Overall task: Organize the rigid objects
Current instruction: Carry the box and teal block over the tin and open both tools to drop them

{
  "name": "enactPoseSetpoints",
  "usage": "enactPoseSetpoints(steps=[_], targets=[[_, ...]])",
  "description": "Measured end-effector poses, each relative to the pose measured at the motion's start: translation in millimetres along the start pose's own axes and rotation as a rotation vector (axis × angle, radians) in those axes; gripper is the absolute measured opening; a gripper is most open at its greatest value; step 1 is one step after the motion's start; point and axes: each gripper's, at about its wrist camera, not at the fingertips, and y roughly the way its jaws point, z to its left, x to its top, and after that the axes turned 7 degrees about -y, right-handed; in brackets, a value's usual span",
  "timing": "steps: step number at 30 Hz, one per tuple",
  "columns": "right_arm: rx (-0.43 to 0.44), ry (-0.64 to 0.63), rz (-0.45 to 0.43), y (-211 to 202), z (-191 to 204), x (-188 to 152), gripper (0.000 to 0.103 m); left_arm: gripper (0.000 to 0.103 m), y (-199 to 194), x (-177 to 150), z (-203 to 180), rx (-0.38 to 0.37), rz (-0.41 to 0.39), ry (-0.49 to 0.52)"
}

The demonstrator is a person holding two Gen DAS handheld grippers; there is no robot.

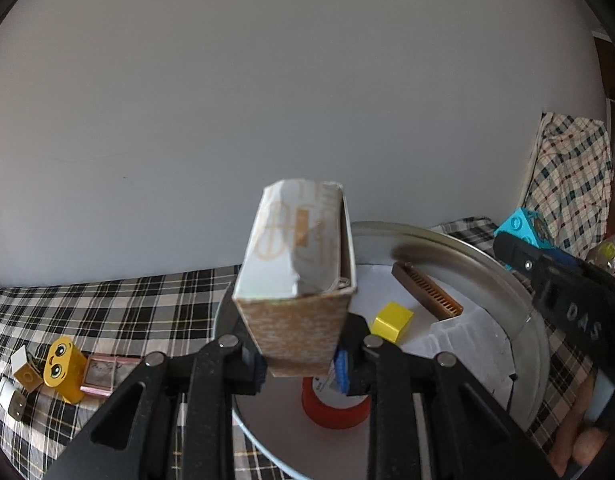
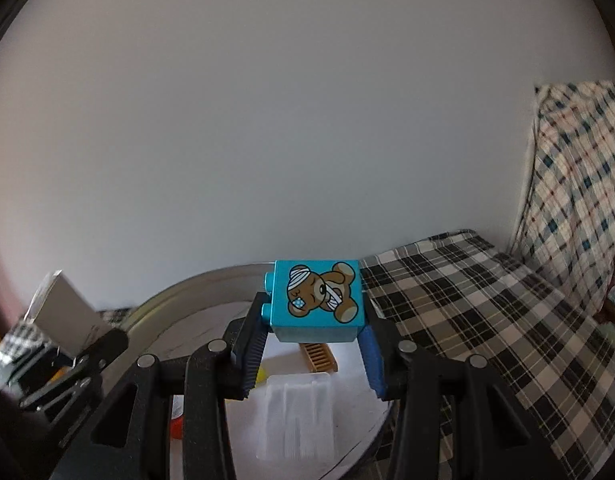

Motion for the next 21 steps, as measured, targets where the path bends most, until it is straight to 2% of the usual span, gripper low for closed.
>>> enactPoseSetpoints(steps=[8, 19, 21], targets=[[0.046, -0.057, 0.068, 10.4, 24.3, -7.9, 0.045, 0.024, 17.3, 2.3, -8.4, 0.016, 0.044, 0.019], [0.087, -0.111, 0.129, 20.5, 44.6, -17.2, 0.045, 0.025, 46.7, 1.2, -0.2, 0.096, 0.154, 0.011], [0.105, -0.102, 0.145, 24.3, 44.0, -17.6, 0.046, 0.047, 47.9, -0.2, -0.7, 0.095, 0.16, 0.014]])
